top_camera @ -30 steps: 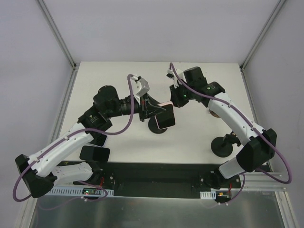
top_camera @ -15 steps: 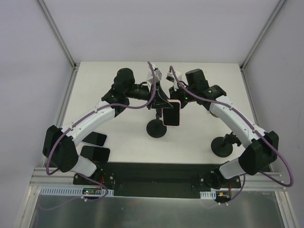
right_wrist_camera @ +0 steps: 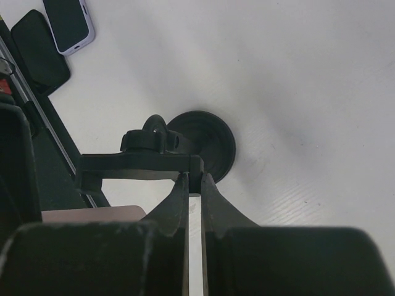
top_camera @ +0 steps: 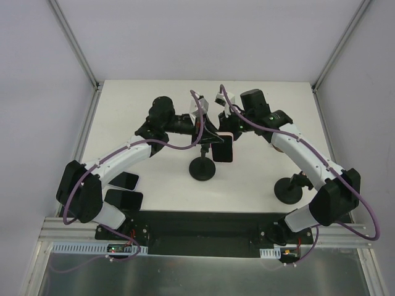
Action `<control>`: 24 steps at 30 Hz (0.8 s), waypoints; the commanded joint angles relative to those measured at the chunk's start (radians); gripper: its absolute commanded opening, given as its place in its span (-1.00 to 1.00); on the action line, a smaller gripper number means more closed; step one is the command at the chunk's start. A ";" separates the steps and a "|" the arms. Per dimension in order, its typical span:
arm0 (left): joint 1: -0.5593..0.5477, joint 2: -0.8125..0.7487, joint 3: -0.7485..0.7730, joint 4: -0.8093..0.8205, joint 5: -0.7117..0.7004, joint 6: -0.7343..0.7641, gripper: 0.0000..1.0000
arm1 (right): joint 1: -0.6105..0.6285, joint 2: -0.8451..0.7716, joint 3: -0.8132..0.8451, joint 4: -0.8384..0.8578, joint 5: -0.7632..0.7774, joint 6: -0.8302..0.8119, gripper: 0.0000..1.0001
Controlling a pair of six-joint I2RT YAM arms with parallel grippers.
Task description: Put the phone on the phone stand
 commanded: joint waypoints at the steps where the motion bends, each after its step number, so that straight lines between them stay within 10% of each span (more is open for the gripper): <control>1: 0.025 -0.015 0.020 0.147 0.000 0.042 -1.00 | -0.008 -0.002 0.006 0.050 -0.059 0.018 -0.99; 24: 0.083 0.097 0.071 0.202 0.102 -0.067 -1.00 | -0.023 0.006 -0.010 0.064 -0.136 0.013 -0.99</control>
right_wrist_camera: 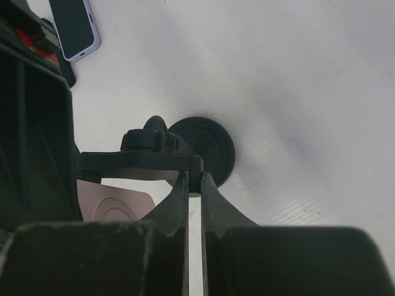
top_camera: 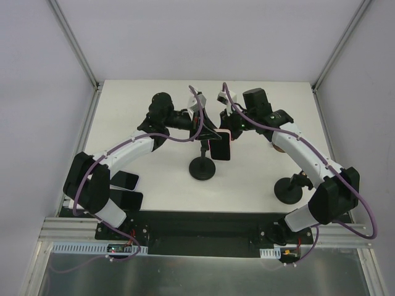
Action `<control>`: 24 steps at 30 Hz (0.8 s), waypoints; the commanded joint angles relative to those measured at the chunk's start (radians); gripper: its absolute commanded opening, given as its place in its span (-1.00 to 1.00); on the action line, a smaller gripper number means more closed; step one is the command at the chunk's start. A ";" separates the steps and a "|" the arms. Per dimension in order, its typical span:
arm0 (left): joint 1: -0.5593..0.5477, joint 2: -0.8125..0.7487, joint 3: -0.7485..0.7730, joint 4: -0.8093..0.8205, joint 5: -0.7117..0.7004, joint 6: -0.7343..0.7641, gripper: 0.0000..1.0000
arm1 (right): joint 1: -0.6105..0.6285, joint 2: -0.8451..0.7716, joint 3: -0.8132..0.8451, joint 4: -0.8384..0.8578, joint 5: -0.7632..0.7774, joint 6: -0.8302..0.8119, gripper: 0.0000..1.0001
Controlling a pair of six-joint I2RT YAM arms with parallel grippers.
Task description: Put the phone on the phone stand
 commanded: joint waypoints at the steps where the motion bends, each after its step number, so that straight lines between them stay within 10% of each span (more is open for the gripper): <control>1: 0.026 0.010 0.044 0.095 0.002 -0.012 -1.00 | 0.009 -0.003 0.002 0.021 -0.084 0.016 -0.99; 16: 0.081 -0.046 0.022 -0.084 -0.074 0.047 -1.00 | 0.004 -0.029 -0.039 0.063 -0.029 0.052 -0.99; 20: 0.072 -0.136 0.024 -0.366 -0.338 0.129 -1.00 | 0.027 -0.082 -0.114 0.167 0.164 0.146 -0.99; 24: -0.020 -0.242 -0.031 -0.574 -0.976 0.237 -1.00 | 0.159 -0.143 -0.176 0.225 0.638 0.273 -0.99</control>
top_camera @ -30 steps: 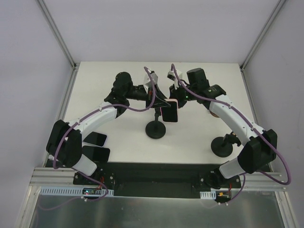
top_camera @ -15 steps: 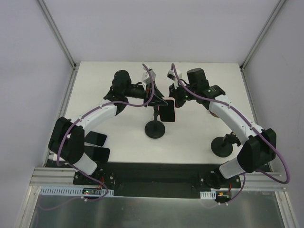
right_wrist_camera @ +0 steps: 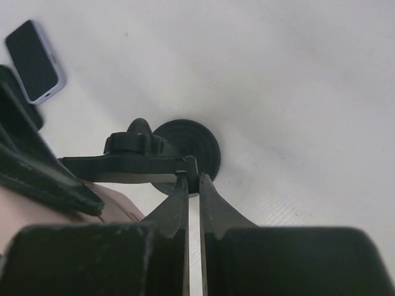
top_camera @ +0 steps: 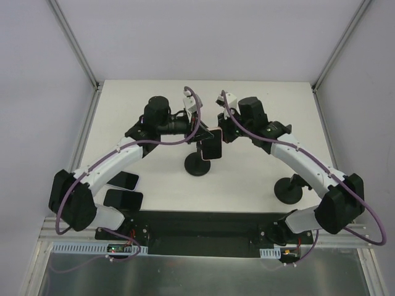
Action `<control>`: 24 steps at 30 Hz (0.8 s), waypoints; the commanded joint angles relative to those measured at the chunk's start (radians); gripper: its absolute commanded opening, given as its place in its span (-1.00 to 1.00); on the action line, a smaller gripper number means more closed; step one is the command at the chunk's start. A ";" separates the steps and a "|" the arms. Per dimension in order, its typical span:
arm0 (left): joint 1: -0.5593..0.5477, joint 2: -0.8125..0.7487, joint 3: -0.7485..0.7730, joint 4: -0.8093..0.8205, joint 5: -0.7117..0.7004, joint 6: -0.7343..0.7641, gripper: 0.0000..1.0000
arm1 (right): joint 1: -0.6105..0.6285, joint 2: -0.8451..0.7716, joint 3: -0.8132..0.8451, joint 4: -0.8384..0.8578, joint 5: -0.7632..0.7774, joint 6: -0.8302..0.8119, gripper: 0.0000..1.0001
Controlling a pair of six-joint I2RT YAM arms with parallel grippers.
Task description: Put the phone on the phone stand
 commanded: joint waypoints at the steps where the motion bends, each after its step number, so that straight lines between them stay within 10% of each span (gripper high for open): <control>1: -0.058 -0.137 -0.031 -0.269 -0.793 0.141 -1.00 | 0.144 -0.096 -0.063 0.035 0.596 0.179 -0.99; 7: -0.167 -0.272 -0.276 -0.074 -1.244 0.081 -1.00 | 0.370 -0.105 -0.092 -0.009 1.046 0.536 -0.99; 24: -0.172 -0.164 -0.283 0.104 -1.260 0.013 -1.00 | 0.574 -0.122 -0.029 -0.030 1.152 0.615 -0.99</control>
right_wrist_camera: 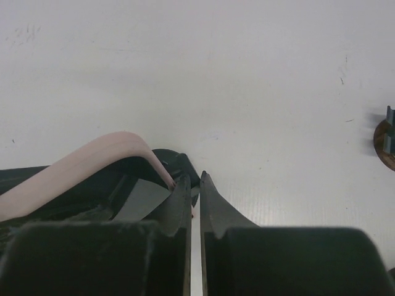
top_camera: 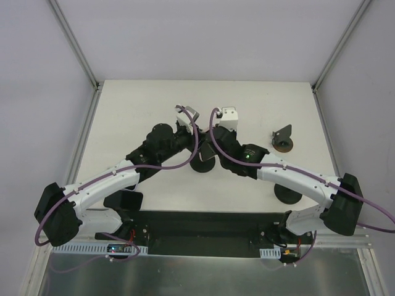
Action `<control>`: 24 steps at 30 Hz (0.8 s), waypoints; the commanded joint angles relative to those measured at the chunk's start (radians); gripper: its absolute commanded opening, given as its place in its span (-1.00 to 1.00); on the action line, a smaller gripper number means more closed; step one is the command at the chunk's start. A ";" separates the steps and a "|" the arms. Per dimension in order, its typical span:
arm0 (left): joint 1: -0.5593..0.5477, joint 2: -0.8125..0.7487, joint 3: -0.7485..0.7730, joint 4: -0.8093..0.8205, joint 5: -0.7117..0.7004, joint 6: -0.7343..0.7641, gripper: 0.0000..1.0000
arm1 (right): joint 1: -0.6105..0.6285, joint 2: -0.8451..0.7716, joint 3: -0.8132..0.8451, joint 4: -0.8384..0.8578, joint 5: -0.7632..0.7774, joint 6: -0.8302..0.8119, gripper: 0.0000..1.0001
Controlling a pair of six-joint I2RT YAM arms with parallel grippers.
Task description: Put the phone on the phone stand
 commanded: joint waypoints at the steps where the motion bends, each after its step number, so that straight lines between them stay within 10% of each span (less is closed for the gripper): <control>1: 0.075 0.070 -0.031 0.043 -0.359 0.026 -1.00 | 0.123 -0.072 0.048 -0.023 -0.020 0.091 -0.99; 9: 0.076 0.099 0.002 -0.008 -0.173 0.049 -1.00 | 0.217 -0.196 -0.049 0.184 -0.115 -0.102 -0.96; 15: 0.076 0.087 -0.015 -0.040 -0.088 0.037 -1.00 | 0.218 -0.444 -0.354 0.469 -0.213 -0.274 0.18; 24: 0.078 0.093 0.025 -0.067 0.011 0.048 -1.00 | 0.122 -0.626 -0.455 0.420 -0.194 -0.334 0.54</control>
